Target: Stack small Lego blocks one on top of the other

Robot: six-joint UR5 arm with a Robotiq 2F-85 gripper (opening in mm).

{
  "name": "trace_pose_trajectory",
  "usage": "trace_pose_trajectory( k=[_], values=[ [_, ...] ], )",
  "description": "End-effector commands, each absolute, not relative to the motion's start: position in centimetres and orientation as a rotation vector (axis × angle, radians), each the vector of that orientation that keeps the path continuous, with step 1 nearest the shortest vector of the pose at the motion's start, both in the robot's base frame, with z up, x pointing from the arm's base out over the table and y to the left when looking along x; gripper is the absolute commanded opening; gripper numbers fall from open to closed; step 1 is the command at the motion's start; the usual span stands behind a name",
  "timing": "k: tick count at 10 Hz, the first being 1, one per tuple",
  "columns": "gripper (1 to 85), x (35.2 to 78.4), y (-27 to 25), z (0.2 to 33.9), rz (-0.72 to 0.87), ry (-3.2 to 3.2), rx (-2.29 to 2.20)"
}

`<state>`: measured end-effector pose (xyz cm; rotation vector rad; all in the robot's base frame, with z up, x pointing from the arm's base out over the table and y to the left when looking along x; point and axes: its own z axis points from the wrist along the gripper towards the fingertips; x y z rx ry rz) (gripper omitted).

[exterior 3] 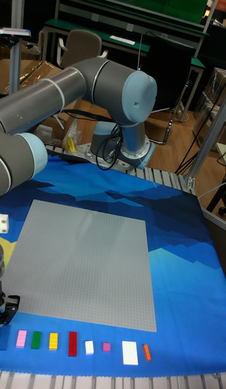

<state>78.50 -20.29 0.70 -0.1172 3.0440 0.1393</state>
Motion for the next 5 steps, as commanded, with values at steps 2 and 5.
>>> trace_pose_trajectory(
  k=[2,5],
  values=[
    [40.0,78.42,-20.62,1.73,0.132,3.041,-0.087],
    [39.0,78.66,-20.75,1.91,0.125,3.031,-0.07]
  ],
)
